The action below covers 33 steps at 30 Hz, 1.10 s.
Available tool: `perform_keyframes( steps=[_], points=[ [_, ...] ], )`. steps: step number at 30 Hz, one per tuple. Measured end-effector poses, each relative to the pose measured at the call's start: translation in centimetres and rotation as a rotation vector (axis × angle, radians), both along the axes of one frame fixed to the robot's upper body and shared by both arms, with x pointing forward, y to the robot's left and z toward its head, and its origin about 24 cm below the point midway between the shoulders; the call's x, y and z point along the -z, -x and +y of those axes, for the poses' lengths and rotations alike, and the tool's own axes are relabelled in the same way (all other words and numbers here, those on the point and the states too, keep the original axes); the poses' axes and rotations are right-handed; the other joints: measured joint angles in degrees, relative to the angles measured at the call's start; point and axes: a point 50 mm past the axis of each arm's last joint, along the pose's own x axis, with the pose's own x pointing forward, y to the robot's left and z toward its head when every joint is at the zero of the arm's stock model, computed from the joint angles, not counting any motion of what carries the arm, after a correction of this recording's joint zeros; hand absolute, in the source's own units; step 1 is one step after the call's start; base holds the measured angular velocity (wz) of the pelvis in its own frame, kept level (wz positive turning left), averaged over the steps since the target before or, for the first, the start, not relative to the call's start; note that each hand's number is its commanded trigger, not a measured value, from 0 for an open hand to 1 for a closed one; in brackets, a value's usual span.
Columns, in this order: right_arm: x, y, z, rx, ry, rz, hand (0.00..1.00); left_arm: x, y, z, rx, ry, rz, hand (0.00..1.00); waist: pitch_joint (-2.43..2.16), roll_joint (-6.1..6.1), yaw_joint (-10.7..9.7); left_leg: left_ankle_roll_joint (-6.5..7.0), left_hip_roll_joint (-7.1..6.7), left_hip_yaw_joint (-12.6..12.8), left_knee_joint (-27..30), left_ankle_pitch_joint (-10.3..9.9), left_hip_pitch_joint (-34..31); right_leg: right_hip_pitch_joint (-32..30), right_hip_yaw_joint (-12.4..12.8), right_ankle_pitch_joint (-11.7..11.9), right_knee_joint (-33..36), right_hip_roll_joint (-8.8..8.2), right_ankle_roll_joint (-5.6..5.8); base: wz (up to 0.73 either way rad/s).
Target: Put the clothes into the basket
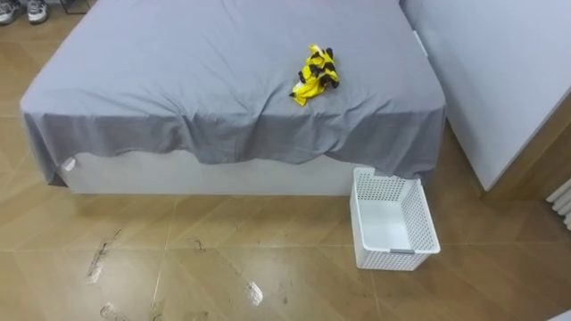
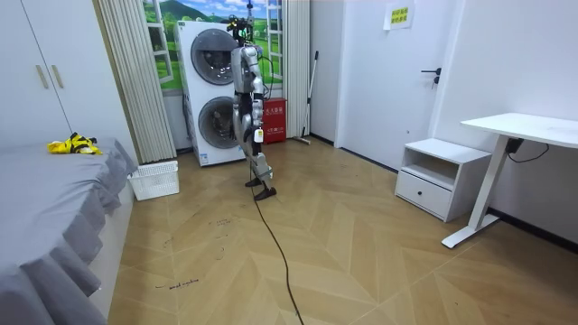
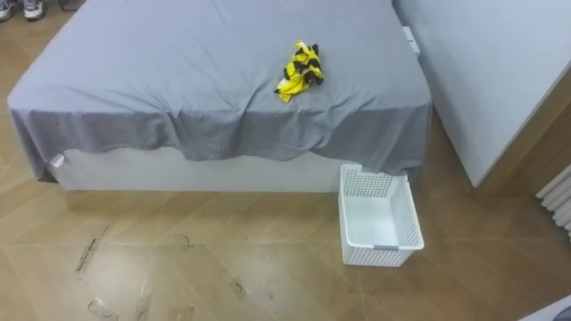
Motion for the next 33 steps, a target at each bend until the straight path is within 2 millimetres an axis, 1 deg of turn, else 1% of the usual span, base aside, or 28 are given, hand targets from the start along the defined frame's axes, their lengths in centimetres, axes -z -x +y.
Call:
perform_keyframes(
  steps=[9,10,11,12,13,14,15,16,17,18,19,20,21,22,23,24,25,26,27,28,29,30,31,32,33],
  points=[
    [0.0,-0.2,0.0,-0.009,-0.001,-0.001,0.00,0.0,-0.1,0.0,0.004,0.002,0.001,0.00,-0.11,0.11,0.0,0.00,0.05,-0.1,0.4,0.0,-0.5,-0.4,0.0,0.0,0.0,0.05,0.00,0.00],
    [0.0,-0.3,0.0,-0.013,-0.001,-0.003,0.00,0.0,-0.2,0.0,0.003,0.002,0.000,0.00,-0.24,-0.11,0.2,0.00,0.07,-0.1,0.4,0.0,-0.6,-0.4,0.0,0.0,0.0,0.06,0.00,0.00],
    [0.0,-0.3,0.0,-0.013,-0.003,-0.003,0.00,0.0,-0.2,0.0,0.002,0.002,-0.002,0.00,-0.35,0.18,0.1,0.05,0.25,-0.2,1.2,-0.2,-0.9,-0.4,0.0,0.0,0.1,0.16,-0.01,0.00],
    [0.0,-0.2,0.0,-0.008,-0.004,-0.005,0.00,0.0,-0.2,0.0,-0.001,0.004,-0.004,0.00,-0.20,0.31,0.1,-0.06,0.65,-0.2,2.8,-1.0,-1.7,-0.5,0.0,0.0,0.2,0.45,-0.03,0.00],
    [0.0,-0.3,0.0,-0.008,-0.006,-0.007,0.00,0.0,-0.3,0.0,-0.005,0.006,-0.006,0.00,-0.21,0.35,0.2,-0.10,0.91,-0.2,4.0,-1.5,-2.2,-0.7,0.0,-0.1,0.4,0.66,-0.17,0.00],
    [0.0,-0.4,0.0,-0.018,-0.007,-0.010,0.00,0.0,-0.4,0.0,-0.017,0.008,-0.014,0.00,-0.25,0.37,0.4,-0.38,1.54,-0.2,6.5,-2.7,-3.7,-1.4,0.1,-0.7,1.5,1.14,-0.50,-0.04],
    [0.0,-0.6,0.1,-0.024,-0.007,-0.013,0.00,-0.1,-0.5,0.1,-0.024,0.008,-0.019,0.00,-0.26,0.44,0.4,-0.52,1.92,-0.1,7.9,-3.3,-4.4,-1.8,0.1,-1.2,2.1,1.34,-0.78,-0.04],
    [0.0,-0.6,0.1,-0.028,-0.009,-0.015,0.00,-0.1,-0.6,0.3,-0.034,0.004,-0.026,0.00,-0.21,0.55,0.2,-0.89,2.36,-0.2,10.6,-4.4,-5.7,-2.3,-0.1,-2.5,3.3,1.55,-0.98,0.00],
    [0.0,-0.6,0.1,-0.027,-0.008,-0.019,0.00,-0.1,-0.6,0.4,-0.050,0.005,-0.028,0.00,-0.11,0.57,0.2,-1.23,3.13,-0.3,12.7,-5.2,-6.4,-2.6,-0.1,-3.0,4.1,2.12,-1.35,0.07],
    [-0.1,-0.5,0.1,-0.028,-0.006,-0.027,0.00,-0.1,-0.5,0.4,-0.074,0.009,-0.029,0.00,-0.25,0.40,0.2,-1.36,3.40,0.0,14.8,-5.2,-7.3,-3.2,0.1,-4.3,5.1,2.17,-1.65,0.14],
    [-0.1,-0.5,0.0,-0.025,-0.006,-0.034,0.00,-0.1,-0.5,0.5,-0.079,0.008,-0.031,0.00,-0.15,0.11,0.0,-1.36,3.56,0.4,16.0,-5.2,-7.9,-3.4,-0.1,-5.0,5.9,2.06,-2.09,0.15],
    [-0.1,-0.6,-0.1,-0.018,-0.004,-0.043,0.00,-0.2,-0.6,0.5,-0.086,0.008,-0.036,0.00,-0.24,0.04,0.1,-1.62,4.04,2.0,19.4,-5.0,-9.6,-4.0,-0.2,-6.1,7.2,1.41,-2.20,0.20],
    [-0.2,-0.7,-0.2,-0.018,0.003,-0.050,0.00,-0.2,-0.7,0.6,-0.106,0.008,-0.051,0.00,-0.23,-0.30,-0.1,-1.40,4.06,2.4,25.5,-3.3,-13.1,-3.8,0.4,-6.6,7.8,0.90,-2.61,0.16],
    [-0.2,-0.6,-0.2,-0.013,0.004,-0.049,0.00,-0.3,-0.9,0.7,-0.129,0.010,-0.067,0.00,-0.21,-0.58,-0.2,-0.63,3.50,2.4,27.4,-3.2,-15.0,-3.7,0.9,-7.1,8.0,0.43,-2.38,0.27],
    [-0.2,-0.5,-0.3,0.001,0.004,-0.048,0.00,-0.3,-1.3,0.6,-0.168,0.017,-0.096,0.00,-0.34,-1.22,-0.5,-0.25,1.22,2.3,23.9,-3.1,-17.8,-3.5,1.4,-7.6,7.9,-1.16,-1.96,0.19],
    [-0.2,-0.4,-0.7,0.011,0.009,-0.045,0.00,-0.3,-1.5,0.2,-0.193,0.033,-0.118,0.00,-0.47,-1.65,-0.5,-1.09,-0.83,2.7,17.0,-1.4,-20.8,-3.3,1.5,-8.0,7.6,-2.61,-1.37,0.13],
    [-0.3,-0.4,-0.9,0.010,0.009,-0.040,0.00,-0.3,-1.6,0.0,-0.206,0.039,-0.130,0.00,-0.38,-1.51,-0.3,-1.66,-1.39,2.9,13.1,0.3,-22.0,-3.3,1.6,-8.2,7.3,-3.05,-1.03,-0.17],
    [-0.3,0.0,-1.1,0.013,0.010,-0.024,0.00,-0.4,-1.4,-0.1,-0.227,0.039,-0.145,0.00,-0.44,-1.07,0.5,-1.55,-1.14,3.4,6.0,4.7,-23.8,-2.7,2.3,-8.8,6.8,-3.28,-0.50,-0.33],
    [-0.3,0.1,-1.1,0.013,0.009,-0.019,0.00,-0.4,-1.2,-0.1,-0.239,0.035,-0.144,0.00,-0.36,-1.00,0.9,-1.34,-0.80,3.6,3.8,7.1,-24.5,-2.2,3.0,-9.2,6.8,-3.39,-0.28,-0.58],
    [-0.3,0.1,-1.1,-0.011,0.008,-0.011,0.00,-0.4,-0.6,0.0,-0.248,0.030,-0.132,0.00,-0.53,-1.23,1.2,-0.49,-0.19,4.7,2.1,11.6,-24.7,-1.1,3.4,-10.1,6.3,-4.32,0.04,-0.58],
    [-0.3,0.2,-1.1,-0.028,0.008,-0.011,0.00,-0.4,-0.1,0.2,-0.266,0.024,-0.127,0.00,-0.86,-1.56,1.3,1.71,-0.36,6.8,3.4,14.7,-25.0,0.2,3.5,-10.4,4.7,-5.59,0.53,-0.51],
    [-0.3,0.0,-1.0,-0.033,0.009,-0.016,0.00,-0.5,-0.1,0.6,-0.270,0.011,-0.135,0.00,-1.06,-2.59,1.2,3.91,-1.35,9.0,6.2,14.7,-26.3,1.2,3.7,-10.9,3.3,-7.54,1.40,-0.23],
    [-0.4,-0.2,-1.0,-0.038,0.011,-0.024,0.00,-0.5,0.1,0.8,-0.265,0.002,-0.135,0.00,-1.59,-2.96,1.2,4.08,-2.47,9.3,7.8,12.8,-26.7,1.3,3.6,-11.0,2.9,-8.76,1.79,-0.05],
    [-0.4,-0.6,-1.0,-0.040,0.014,-0.047,0.00,-0.6,-0.5,1.0,-0.249,-0.001,-0.155,0.00,-1.08,-4.17,0.6,4.94,-4.35,10.1,10.5,9.5,-27.0,1.1,3.6,-11.1,4.5,-10.42,2.57,0.13],
    [-0.5,-1.3,-1.0,-0.032,0.017,-0.072,0.00,-0.6,-0.4,0.9,-0.236,0.000,-0.150,0.00,-0.72,-3.57,0.1,6.02,-5.14,10.2,12.9,7.1,-26.5,0.0,4.0,-10.5,10.1,-11.42,3.39,0.15]
  ],
)
